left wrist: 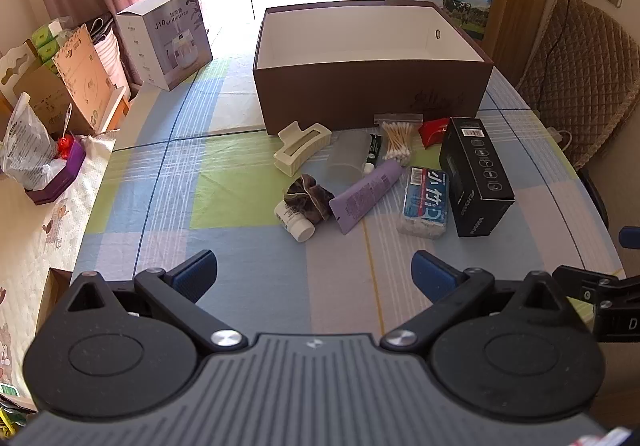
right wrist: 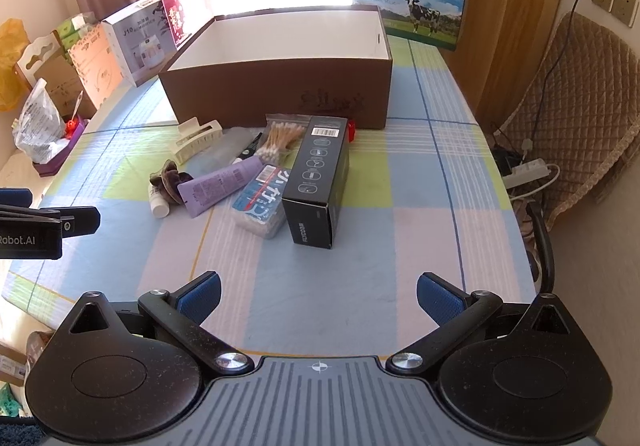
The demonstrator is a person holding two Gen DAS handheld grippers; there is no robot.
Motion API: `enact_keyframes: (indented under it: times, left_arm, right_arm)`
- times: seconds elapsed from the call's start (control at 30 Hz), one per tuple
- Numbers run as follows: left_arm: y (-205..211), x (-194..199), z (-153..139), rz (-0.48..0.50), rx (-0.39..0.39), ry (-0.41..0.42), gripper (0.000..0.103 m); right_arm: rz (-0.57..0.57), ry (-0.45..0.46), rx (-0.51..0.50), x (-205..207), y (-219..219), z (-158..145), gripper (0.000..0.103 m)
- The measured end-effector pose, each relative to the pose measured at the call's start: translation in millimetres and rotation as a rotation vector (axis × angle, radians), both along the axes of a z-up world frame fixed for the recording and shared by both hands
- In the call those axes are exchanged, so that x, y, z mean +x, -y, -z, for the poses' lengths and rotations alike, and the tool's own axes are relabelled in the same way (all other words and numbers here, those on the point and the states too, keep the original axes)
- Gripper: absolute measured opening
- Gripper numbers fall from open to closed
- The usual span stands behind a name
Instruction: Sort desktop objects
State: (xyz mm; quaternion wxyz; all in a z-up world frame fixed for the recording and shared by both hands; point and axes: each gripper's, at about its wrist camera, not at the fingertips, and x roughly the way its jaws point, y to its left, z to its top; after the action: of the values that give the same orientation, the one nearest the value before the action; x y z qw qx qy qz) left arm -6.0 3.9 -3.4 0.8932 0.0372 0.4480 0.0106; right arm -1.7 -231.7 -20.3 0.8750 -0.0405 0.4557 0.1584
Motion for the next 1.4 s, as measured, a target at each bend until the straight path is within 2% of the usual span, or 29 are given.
enact_keyframes:
  times: [1.4]
  left_arm:
    - [-7, 20, 10, -0.005, -0.015, -0.038, 0.102]
  right_arm:
    - [-0.015, -0.03, -0.016, 18, -12, 7, 0.101]
